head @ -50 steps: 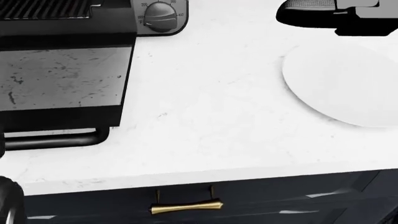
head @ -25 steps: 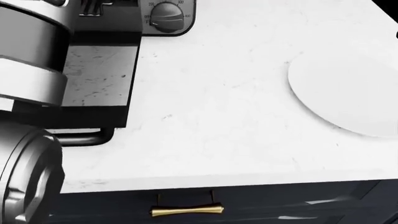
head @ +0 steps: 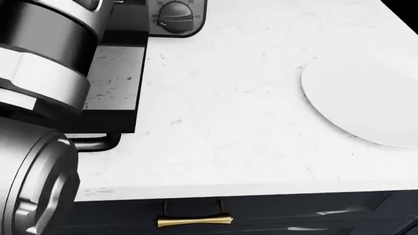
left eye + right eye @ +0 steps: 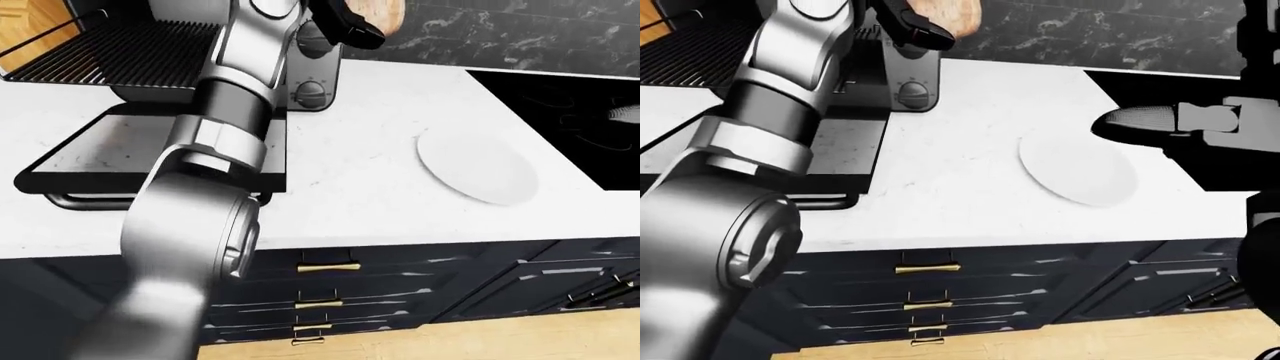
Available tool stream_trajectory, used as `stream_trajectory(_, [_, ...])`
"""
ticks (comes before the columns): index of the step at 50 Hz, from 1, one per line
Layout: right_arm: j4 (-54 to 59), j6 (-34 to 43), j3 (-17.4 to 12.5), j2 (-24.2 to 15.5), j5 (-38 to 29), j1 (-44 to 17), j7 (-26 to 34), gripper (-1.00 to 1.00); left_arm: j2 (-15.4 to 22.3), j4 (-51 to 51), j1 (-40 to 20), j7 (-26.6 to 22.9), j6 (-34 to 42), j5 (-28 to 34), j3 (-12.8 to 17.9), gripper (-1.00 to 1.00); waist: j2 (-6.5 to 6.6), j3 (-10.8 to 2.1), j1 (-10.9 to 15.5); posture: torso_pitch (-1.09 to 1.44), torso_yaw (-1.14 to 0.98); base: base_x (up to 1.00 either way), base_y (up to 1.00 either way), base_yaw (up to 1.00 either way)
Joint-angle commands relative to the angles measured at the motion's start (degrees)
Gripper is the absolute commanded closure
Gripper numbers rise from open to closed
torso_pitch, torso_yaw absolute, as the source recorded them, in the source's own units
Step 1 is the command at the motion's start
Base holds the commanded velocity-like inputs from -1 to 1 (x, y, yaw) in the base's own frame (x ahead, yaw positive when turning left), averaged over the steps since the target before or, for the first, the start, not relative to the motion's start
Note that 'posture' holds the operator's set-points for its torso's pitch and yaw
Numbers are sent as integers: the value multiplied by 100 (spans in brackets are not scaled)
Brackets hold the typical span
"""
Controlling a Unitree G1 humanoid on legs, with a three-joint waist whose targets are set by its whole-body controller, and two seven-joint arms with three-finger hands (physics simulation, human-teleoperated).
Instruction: Pick the bread from the rack and place it on the plate on the counter.
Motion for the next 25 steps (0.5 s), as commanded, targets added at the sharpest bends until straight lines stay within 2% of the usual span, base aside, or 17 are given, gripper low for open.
stream_trajectory(1, [3, -155, -97, -88, -92, -68, 4, -100, 26, -214, -245, 48, -141, -37, 37, 100, -15, -153, -15, 0, -10, 0, 0, 0])
stream_trajectory(8, [-20, -178, 22, 9, -239, -53, 41, -100, -46, 135, -356, 109, -407, -26, 34, 100, -28, -164, -134, 0, -14, 0, 0, 0])
stream_trajectory(25, [-67, -92, -30, 176, -356, -30, 161, -100, -188, 427, -390, 76, -664, -42, 45, 100, -43, -202, -524, 0, -22, 0, 0, 0])
